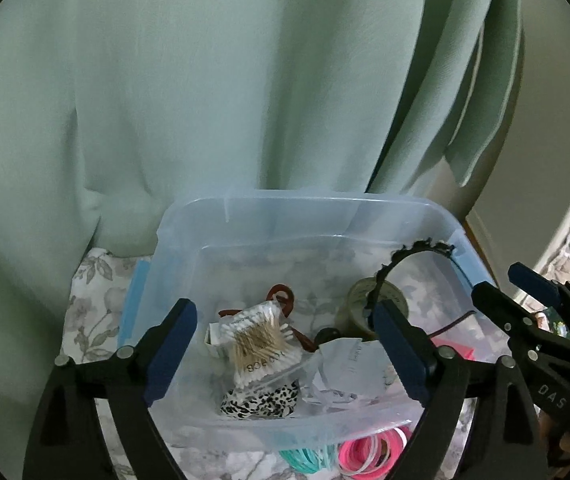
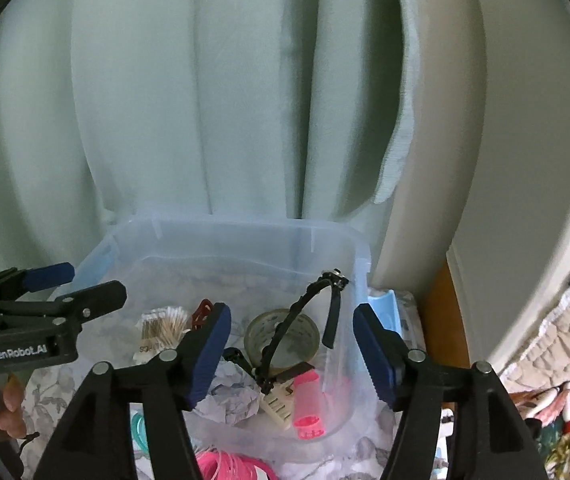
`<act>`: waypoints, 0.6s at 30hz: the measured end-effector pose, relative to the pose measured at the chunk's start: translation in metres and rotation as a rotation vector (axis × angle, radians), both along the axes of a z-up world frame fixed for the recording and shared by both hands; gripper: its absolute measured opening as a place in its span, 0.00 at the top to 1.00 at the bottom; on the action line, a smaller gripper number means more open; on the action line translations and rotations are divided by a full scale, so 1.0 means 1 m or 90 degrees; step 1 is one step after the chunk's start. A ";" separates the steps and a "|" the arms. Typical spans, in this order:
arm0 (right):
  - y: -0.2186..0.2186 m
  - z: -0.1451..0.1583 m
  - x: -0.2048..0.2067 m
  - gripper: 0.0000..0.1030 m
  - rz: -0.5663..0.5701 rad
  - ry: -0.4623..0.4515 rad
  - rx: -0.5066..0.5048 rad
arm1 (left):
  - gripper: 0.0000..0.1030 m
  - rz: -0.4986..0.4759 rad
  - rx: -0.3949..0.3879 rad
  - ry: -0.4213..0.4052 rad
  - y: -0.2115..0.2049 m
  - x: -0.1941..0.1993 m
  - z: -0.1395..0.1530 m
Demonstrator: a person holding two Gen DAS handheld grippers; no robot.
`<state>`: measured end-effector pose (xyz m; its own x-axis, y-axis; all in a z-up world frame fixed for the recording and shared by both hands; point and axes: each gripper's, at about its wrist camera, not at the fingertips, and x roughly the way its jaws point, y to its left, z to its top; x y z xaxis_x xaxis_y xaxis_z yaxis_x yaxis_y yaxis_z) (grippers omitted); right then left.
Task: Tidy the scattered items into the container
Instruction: 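Open the left tool to drop the swab bag while the right tool releases the headband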
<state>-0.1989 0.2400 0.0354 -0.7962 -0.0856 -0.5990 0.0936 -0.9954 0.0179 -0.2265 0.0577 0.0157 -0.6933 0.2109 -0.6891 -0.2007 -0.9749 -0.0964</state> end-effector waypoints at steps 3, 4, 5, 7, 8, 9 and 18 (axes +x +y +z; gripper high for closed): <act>0.003 0.000 0.006 0.26 0.004 0.000 0.005 | 0.11 -0.003 0.011 0.007 -0.003 0.009 0.001; 0.003 0.000 0.007 0.25 0.004 -0.002 0.005 | 0.09 -0.004 0.013 0.009 -0.004 0.012 0.000; 0.004 -0.001 0.008 0.24 0.004 -0.002 0.003 | 0.06 -0.004 0.015 0.009 -0.005 0.014 0.000; 0.007 0.001 0.014 0.22 0.001 -0.001 -0.004 | 0.04 -0.001 0.020 0.009 -0.007 0.019 0.000; 0.007 0.002 0.016 0.19 0.000 0.000 -0.007 | 0.04 0.001 0.025 0.009 -0.008 0.022 0.000; 0.008 0.004 0.019 0.16 -0.001 0.002 -0.009 | 0.04 0.002 0.032 0.006 -0.010 0.025 0.001; 0.007 0.002 0.055 0.01 0.003 0.003 -0.044 | 0.04 0.005 0.067 -0.016 -0.015 0.056 -0.003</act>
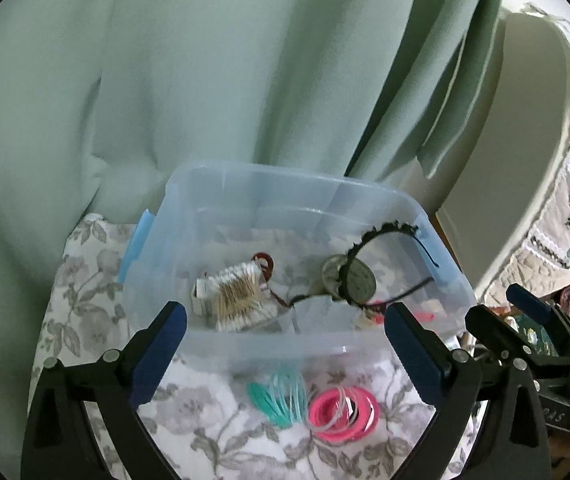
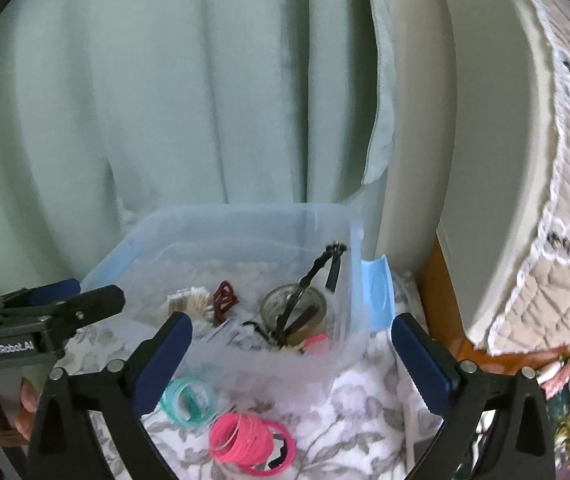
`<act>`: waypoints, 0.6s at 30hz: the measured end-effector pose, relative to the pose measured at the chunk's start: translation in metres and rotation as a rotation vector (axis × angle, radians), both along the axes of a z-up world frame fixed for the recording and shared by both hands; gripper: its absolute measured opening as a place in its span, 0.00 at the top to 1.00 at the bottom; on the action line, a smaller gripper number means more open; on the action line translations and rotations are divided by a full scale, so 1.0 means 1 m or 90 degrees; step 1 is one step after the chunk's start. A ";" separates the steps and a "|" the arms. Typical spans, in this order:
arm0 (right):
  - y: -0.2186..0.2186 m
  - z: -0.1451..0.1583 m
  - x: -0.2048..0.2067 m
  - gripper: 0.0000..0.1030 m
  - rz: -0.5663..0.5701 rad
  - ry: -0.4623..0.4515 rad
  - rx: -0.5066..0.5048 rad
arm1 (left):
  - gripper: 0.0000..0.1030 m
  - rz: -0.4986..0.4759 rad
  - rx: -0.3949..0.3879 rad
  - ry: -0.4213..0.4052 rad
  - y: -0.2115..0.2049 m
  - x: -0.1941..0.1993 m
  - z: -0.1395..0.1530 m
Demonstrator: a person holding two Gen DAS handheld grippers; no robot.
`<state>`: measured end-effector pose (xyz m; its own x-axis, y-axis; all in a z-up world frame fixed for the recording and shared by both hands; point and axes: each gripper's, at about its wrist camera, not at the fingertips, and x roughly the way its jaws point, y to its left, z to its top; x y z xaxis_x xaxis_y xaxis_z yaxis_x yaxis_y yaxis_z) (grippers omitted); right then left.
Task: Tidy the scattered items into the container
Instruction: 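Open the left tool to drop the swab bag while the right tool releases the headband, then withdraw both tools from the box toward the hair ties and mirror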
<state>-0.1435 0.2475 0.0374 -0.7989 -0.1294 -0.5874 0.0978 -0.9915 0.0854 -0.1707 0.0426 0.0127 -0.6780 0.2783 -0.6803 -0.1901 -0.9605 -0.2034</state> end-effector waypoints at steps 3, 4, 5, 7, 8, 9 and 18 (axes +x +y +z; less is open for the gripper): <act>0.004 -0.004 0.015 0.01 -0.006 -0.002 -0.025 | 0.04 0.001 0.008 -0.005 0.000 0.015 -0.006; 0.004 -0.006 0.019 0.00 -0.007 -0.004 -0.030 | 0.04 0.001 0.011 -0.007 0.000 0.018 -0.007; 0.005 -0.008 0.024 0.00 -0.008 -0.005 -0.035 | 0.04 0.001 0.014 -0.008 -0.001 0.022 -0.009; 0.006 -0.012 0.035 0.00 -0.009 -0.009 -0.039 | 0.04 0.004 0.017 -0.013 0.000 0.029 -0.013; 0.006 -0.014 0.039 0.00 -0.007 -0.012 -0.039 | 0.04 0.005 0.019 -0.016 0.000 0.032 -0.015; 0.006 -0.017 0.043 0.00 -0.006 -0.015 -0.039 | 0.04 0.006 0.025 -0.016 0.000 0.036 -0.016; 0.012 -0.040 0.074 0.00 -0.004 -0.051 -0.050 | 0.04 0.007 0.044 -0.023 0.002 0.063 -0.032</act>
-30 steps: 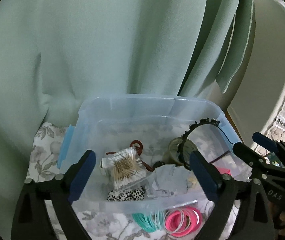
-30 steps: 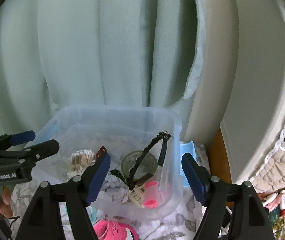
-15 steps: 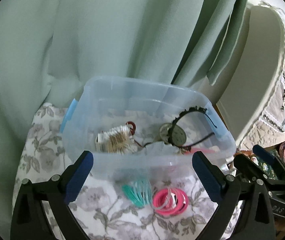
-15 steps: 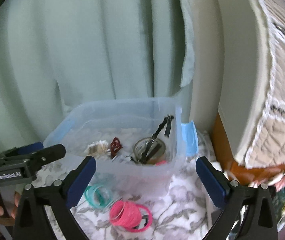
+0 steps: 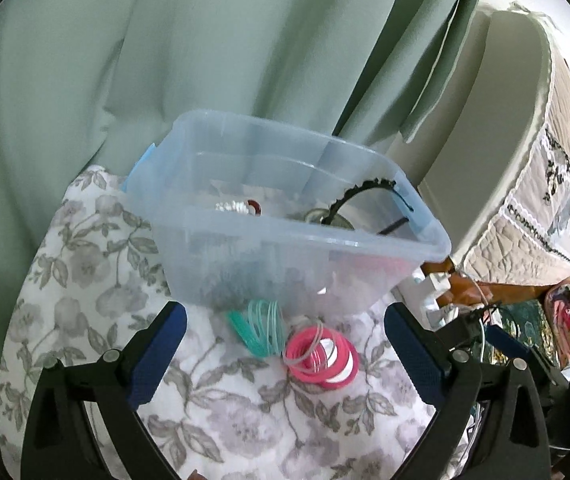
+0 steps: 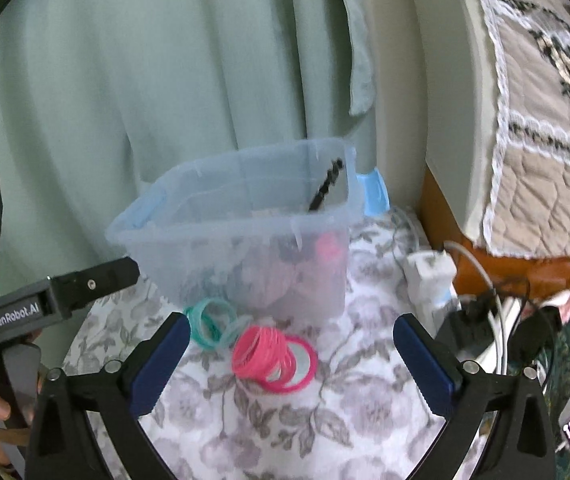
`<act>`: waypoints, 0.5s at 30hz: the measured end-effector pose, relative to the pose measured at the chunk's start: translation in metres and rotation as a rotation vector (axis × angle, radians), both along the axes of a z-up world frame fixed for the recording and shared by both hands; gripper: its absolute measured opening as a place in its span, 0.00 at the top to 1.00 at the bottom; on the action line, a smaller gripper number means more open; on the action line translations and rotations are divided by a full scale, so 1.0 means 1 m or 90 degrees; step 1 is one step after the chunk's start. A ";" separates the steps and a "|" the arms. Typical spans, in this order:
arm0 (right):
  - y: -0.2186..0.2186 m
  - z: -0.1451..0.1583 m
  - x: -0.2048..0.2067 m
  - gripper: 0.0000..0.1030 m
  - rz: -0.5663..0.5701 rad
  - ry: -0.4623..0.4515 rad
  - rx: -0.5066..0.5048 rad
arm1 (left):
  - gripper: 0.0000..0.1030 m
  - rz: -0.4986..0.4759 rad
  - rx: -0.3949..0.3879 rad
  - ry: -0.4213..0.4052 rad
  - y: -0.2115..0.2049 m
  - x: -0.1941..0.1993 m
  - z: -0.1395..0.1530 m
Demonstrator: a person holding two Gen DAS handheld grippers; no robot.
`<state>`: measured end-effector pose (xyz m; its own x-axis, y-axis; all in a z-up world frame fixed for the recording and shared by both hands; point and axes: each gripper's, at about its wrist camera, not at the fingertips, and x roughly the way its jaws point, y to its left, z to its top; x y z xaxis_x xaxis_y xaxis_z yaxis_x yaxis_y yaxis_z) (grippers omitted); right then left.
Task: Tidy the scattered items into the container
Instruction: 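Withdraw both tools from the box toward the hair ties and mirror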
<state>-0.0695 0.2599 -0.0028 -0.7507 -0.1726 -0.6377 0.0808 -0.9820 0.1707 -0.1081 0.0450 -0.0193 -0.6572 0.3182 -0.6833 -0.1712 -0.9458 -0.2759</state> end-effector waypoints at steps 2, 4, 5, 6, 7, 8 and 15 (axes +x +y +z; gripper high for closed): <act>0.001 -0.007 0.006 0.00 0.000 -0.011 -0.001 | 0.04 0.001 0.002 0.000 -0.001 0.005 -0.003; 0.003 -0.016 0.011 0.00 -0.003 -0.024 -0.004 | 0.04 0.002 0.006 -0.006 -0.001 0.010 -0.006; 0.004 -0.020 0.014 0.00 -0.005 -0.030 -0.006 | 0.04 0.002 0.008 -0.010 -0.002 0.013 -0.008; 0.005 -0.024 0.016 0.00 -0.006 -0.038 -0.009 | 0.04 0.002 0.008 -0.012 -0.002 0.014 -0.009; 0.006 -0.028 0.019 0.00 -0.007 -0.044 -0.011 | 0.04 0.002 0.007 -0.013 -0.002 0.016 -0.011; 0.007 -0.032 0.021 0.00 -0.009 -0.051 -0.012 | 0.04 0.002 0.007 -0.014 -0.002 0.018 -0.012; 0.007 -0.052 0.034 0.00 -0.008 -0.080 -0.005 | 0.04 -0.004 -0.008 -0.019 0.001 0.029 -0.024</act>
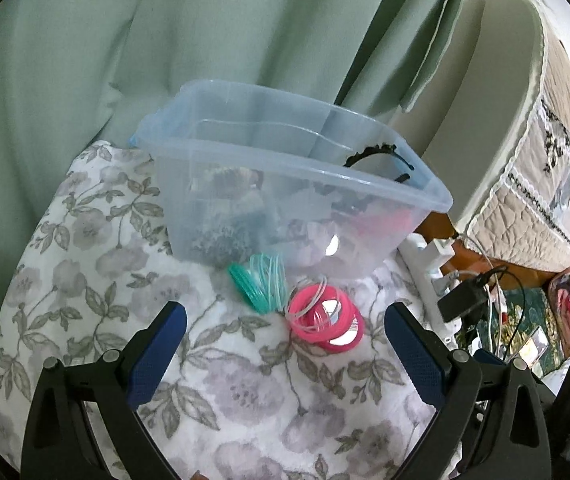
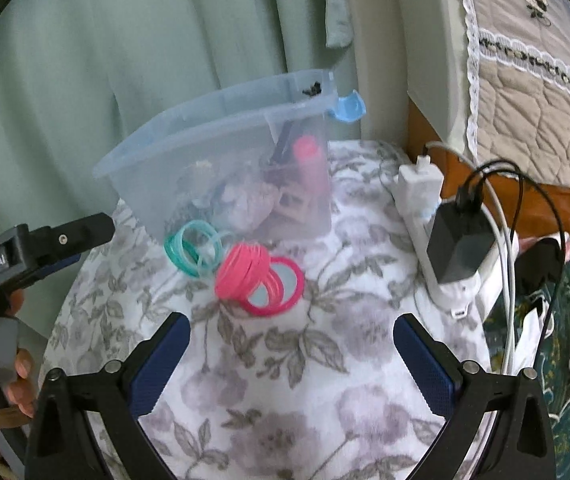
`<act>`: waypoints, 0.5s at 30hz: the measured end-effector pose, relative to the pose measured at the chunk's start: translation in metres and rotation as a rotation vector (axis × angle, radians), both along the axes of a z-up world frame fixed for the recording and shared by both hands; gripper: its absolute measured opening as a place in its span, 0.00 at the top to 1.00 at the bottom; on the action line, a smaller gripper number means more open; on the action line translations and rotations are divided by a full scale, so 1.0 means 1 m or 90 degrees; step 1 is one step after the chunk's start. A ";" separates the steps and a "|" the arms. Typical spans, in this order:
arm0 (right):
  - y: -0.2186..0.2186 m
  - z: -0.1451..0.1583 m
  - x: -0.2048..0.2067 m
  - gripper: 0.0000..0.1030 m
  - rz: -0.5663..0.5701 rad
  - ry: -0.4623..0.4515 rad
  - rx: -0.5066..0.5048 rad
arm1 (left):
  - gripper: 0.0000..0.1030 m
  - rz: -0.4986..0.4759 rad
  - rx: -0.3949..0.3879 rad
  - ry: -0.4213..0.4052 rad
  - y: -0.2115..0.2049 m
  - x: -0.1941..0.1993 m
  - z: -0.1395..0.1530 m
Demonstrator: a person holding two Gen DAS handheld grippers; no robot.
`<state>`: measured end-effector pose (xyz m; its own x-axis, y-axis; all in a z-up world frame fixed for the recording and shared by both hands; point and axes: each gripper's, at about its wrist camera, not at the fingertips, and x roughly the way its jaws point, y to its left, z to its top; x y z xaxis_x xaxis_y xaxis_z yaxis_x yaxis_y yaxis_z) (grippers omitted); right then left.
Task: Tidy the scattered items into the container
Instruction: 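Withdraw both tools from the box toward the hair ties and mirror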
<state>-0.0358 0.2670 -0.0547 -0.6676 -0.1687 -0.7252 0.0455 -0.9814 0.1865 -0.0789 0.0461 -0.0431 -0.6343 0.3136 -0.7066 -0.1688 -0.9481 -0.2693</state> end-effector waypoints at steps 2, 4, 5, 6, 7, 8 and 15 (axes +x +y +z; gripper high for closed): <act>-0.002 -0.004 0.003 0.00 0.007 -0.007 0.006 | 0.04 -0.003 0.007 0.004 0.000 0.003 -0.001; -0.002 -0.008 0.006 0.00 0.009 -0.013 0.010 | 0.03 -0.005 0.008 0.008 0.000 0.006 -0.002; -0.001 -0.010 0.007 0.00 0.009 -0.017 0.010 | 0.04 -0.006 0.006 0.011 0.001 0.007 -0.002; -0.001 -0.011 0.008 0.00 0.009 -0.019 0.011 | 0.04 -0.008 0.002 0.013 0.002 0.008 -0.003; 0.000 -0.012 0.009 0.00 0.008 -0.020 0.012 | 0.03 -0.009 -0.002 0.015 0.003 0.009 -0.004; 0.000 -0.012 0.009 0.00 0.007 -0.021 0.013 | 0.03 -0.011 -0.003 0.014 0.004 0.010 -0.005; 0.005 -0.016 0.010 0.00 -0.003 -0.027 0.007 | 0.00 -0.020 -0.004 0.013 0.007 0.013 -0.009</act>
